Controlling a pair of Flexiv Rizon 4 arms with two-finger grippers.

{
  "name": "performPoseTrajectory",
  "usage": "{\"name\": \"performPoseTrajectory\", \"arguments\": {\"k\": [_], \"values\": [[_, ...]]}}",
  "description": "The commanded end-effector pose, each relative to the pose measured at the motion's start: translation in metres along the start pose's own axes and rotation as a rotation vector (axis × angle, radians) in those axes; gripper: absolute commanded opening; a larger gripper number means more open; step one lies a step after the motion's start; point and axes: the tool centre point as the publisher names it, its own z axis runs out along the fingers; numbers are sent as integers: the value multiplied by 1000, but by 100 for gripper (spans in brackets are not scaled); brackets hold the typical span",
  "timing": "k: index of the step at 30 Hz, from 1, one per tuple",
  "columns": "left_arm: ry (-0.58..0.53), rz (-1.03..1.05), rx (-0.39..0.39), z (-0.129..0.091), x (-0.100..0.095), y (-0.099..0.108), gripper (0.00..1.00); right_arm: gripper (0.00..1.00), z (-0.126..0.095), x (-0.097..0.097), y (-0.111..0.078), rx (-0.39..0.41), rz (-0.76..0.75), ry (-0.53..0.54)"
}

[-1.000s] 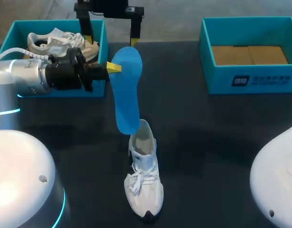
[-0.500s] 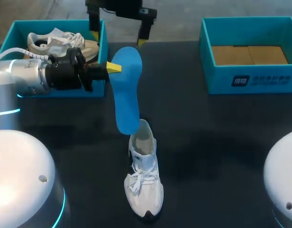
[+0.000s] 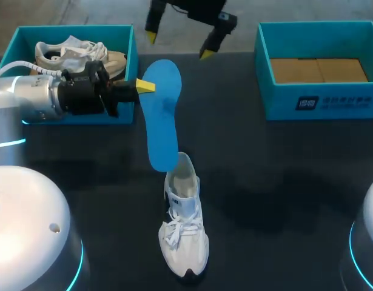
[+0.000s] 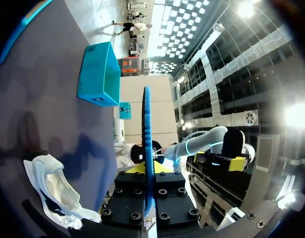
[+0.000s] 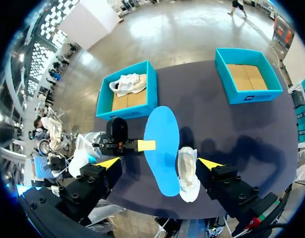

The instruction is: Take the shoe out of the shoebox, open the shoe tongue, remove and reinsert the insole, then place the shoe into the shoebox

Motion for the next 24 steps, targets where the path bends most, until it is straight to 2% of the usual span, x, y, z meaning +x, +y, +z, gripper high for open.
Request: {"name": "performPoseTrajectory", "arguments": {"k": [1, 9, 24], "values": [[-3, 0, -1, 1, 0, 0, 0, 100, 1, -16, -1, 6, 5, 353], [-3, 0, -1, 1, 0, 0, 0, 100, 3, -31, 1, 2, 39, 546], [-3, 0, -1, 1, 0, 0, 0, 100, 12, -38, 5, -10, 21, 747]]}}
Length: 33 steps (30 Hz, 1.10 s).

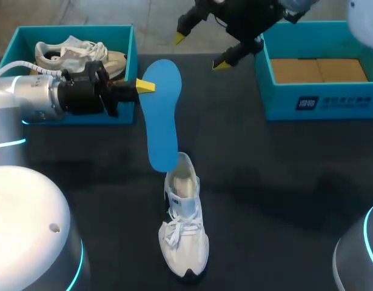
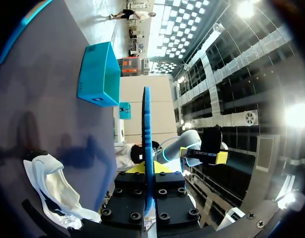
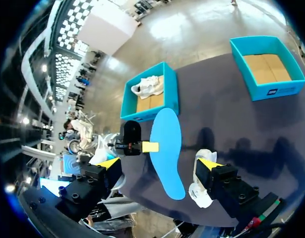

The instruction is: Take the shoe out of the shoebox, open the shoe tongue, remove and reinsert the insole, then place the shoe into the shoebox

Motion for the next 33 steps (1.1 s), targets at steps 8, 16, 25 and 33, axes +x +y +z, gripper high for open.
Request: {"name": "performPoseTrajectory", "arguments": {"k": [8, 16, 25, 33], "values": [[-3, 0, -1, 1, 0, 0, 0, 100, 8, -17, -4, -14, 20, 496], [-3, 0, -1, 1, 0, 0, 0, 100, 13, -31, -8, -28, 36, 609], [-3, 0, -1, 1, 0, 0, 0, 100, 18, -37, -9, -30, 40, 700], [-3, 0, -1, 1, 0, 0, 0, 100, 23, -40, -11, -12, 77, 709]]}}
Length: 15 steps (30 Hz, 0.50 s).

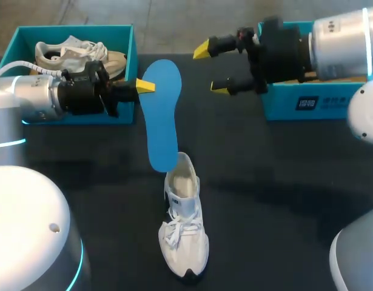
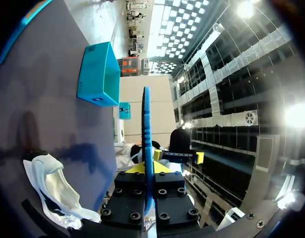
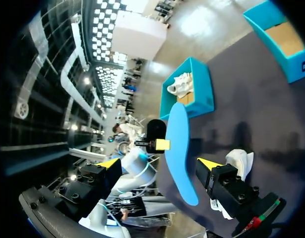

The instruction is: Take the shoe out of the shoebox, open the shoe tongue, remove and reinsert the insole, then place the shoe into the shoebox

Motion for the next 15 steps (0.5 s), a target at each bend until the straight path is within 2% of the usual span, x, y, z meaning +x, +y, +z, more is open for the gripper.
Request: {"name": "performPoseTrajectory", "arguments": {"k": [1, 15], "values": [[-3, 0, -1, 1, 0, 0, 0, 100, 3, -7, -1, 0, 14, 207], [-3, 0, -1, 1, 0, 0, 0, 100, 14, -21, -2, 44, 61, 237]]}}
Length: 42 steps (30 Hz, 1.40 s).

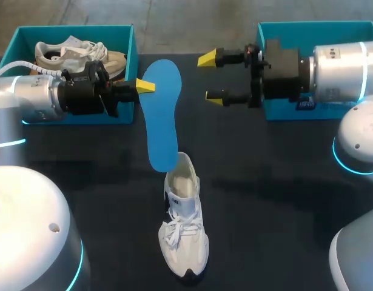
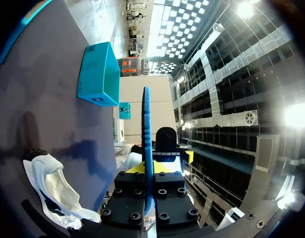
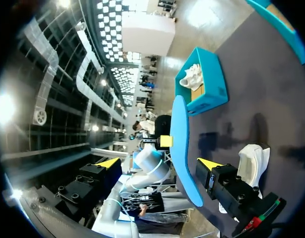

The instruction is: Take the shoe out of the shoebox, open the shoe tongue, remove and reinsert the insole, then place the shoe into the shoebox

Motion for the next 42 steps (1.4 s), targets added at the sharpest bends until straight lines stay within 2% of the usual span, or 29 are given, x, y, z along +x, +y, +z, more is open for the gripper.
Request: {"name": "performPoseTrajectory", "arguments": {"k": [1, 27, 38, 42], "values": [[-3, 0, -1, 1, 0, 0, 0, 100, 5, -4, 2, 2, 3, 43], [-3, 0, -1, 1, 0, 0, 0, 100, 5, -9, 1, -4, 9, 51], [19, 342, -10, -9, 9, -4, 0, 100, 5, -9, 1, -4, 9, 51], [80, 433, -10, -12, 12, -4, 0, 100, 5, -9, 1, -4, 9, 51]]}}
